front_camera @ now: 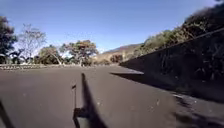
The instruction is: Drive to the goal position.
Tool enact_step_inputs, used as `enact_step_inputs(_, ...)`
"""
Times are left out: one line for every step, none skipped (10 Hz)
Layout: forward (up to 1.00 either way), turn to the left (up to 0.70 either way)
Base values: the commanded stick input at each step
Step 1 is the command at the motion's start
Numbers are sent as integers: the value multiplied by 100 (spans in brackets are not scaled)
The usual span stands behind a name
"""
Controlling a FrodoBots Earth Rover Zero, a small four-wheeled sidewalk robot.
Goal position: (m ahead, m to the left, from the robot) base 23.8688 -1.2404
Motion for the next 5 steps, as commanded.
enact_step_inputs(100,0)
enact_step_inputs(100,0)
enact_step_inputs(100,0)
enact_step_inputs(100,0)
enact_step_inputs(100,0)
